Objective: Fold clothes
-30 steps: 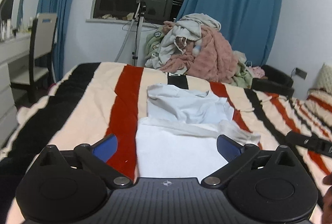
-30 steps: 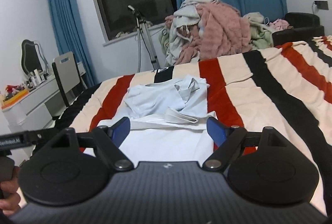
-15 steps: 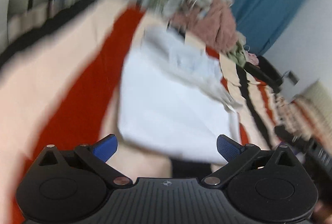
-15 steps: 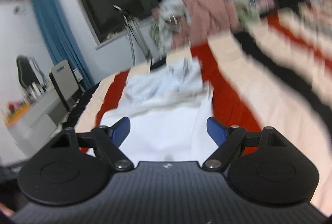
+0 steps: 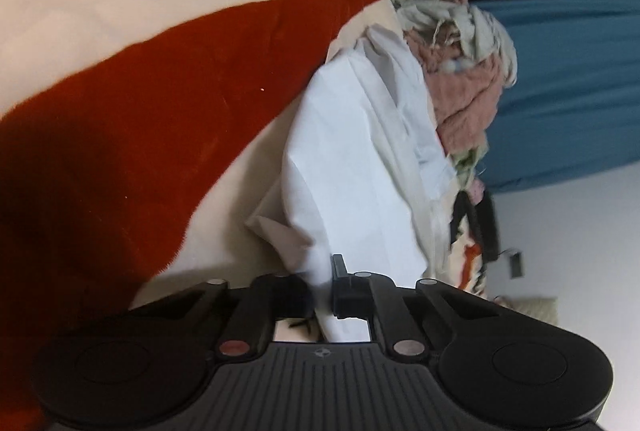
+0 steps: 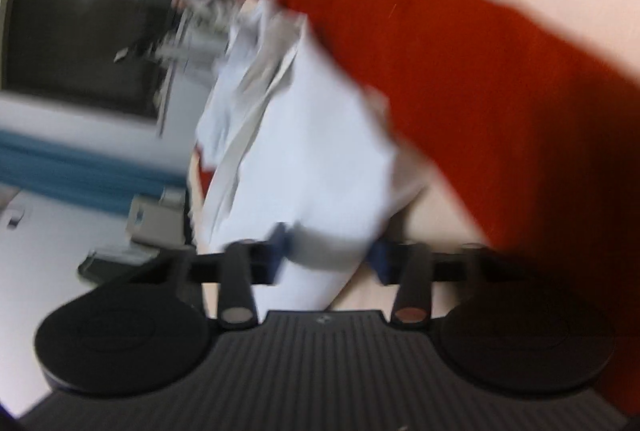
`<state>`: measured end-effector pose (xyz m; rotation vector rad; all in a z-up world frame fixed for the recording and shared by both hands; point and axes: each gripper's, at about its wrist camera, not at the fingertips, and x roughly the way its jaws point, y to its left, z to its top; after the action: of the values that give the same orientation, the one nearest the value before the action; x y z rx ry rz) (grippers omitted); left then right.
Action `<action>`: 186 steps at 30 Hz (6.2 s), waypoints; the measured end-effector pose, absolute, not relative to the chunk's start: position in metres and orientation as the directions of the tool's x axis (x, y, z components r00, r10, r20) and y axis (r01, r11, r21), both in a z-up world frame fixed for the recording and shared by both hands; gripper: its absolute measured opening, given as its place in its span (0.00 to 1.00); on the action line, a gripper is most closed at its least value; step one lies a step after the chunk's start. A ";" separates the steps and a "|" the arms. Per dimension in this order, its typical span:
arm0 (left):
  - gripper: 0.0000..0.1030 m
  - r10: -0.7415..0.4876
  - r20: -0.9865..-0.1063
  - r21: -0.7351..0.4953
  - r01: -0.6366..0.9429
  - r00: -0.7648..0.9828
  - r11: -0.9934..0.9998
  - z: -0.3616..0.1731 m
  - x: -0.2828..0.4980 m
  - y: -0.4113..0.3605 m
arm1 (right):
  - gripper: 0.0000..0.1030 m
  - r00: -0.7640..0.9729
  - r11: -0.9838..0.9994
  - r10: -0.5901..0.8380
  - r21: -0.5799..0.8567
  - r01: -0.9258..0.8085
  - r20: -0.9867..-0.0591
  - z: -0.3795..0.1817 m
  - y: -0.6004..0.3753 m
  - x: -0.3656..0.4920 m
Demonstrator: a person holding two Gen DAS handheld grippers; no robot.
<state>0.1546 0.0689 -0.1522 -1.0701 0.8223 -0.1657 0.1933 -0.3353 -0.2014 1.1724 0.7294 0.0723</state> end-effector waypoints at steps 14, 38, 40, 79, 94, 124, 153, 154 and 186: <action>0.04 -0.476 -0.339 -0.788 0.031 0.811 0.615 -0.072 0.087 0.057 | 0.11 0.889 0.590 0.362 0.807 0.014 -0.280 -0.119 -0.331 0.136; 0.04 -0.420 -0.404 -0.719 0.003 0.813 0.695 -0.003 0.103 0.026 | 0.11 0.923 0.590 0.193 0.791 0.163 -0.334 -0.071 -0.327 0.127; 0.04 -0.404 -0.428 -0.717 -0.033 0.808 0.696 -0.010 0.148 0.023 | 0.11 0.902 0.612 0.173 0.761 0.216 -0.395 -0.070 -0.324 0.170; 0.84 -0.146 -0.496 -0.187 0.058 0.856 0.981 -0.113 0.255 -0.042 | 0.41 0.830 0.972 0.146 0.233 -0.019 -0.539 -0.151 -0.271 0.300; 0.90 -0.120 -0.625 -0.003 0.151 0.771 0.989 -0.112 0.185 -0.072 | 0.42 0.831 0.993 0.085 0.120 -0.022 -0.549 -0.155 -0.262 0.218; 0.24 -0.486 -0.466 -0.839 -0.193 0.740 0.509 -0.158 0.188 0.042 | 0.68 0.838 0.182 0.435 0.944 0.276 -0.329 -0.217 -0.307 0.200; 0.10 -0.524 -0.337 -0.878 -0.060 0.782 0.475 -0.131 0.148 0.043 | 0.19 0.931 0.367 0.200 0.905 0.217 -0.304 -0.175 -0.345 0.153; 0.10 -0.531 -0.340 -0.868 -0.042 0.776 0.494 -0.126 0.145 0.041 | 0.19 0.935 0.373 0.196 0.904 0.206 -0.294 -0.170 -0.346 0.149; 0.10 -0.695 -0.243 -0.645 0.422 0.677 0.636 0.044 0.432 -0.277 | 0.19 0.988 0.620 -0.010 0.774 0.127 -0.154 -0.003 -0.591 0.326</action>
<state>0.4319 -0.2766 0.0437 -0.5874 0.5072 -0.6702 0.3262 -0.5909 -0.0034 0.8988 0.1396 -0.0791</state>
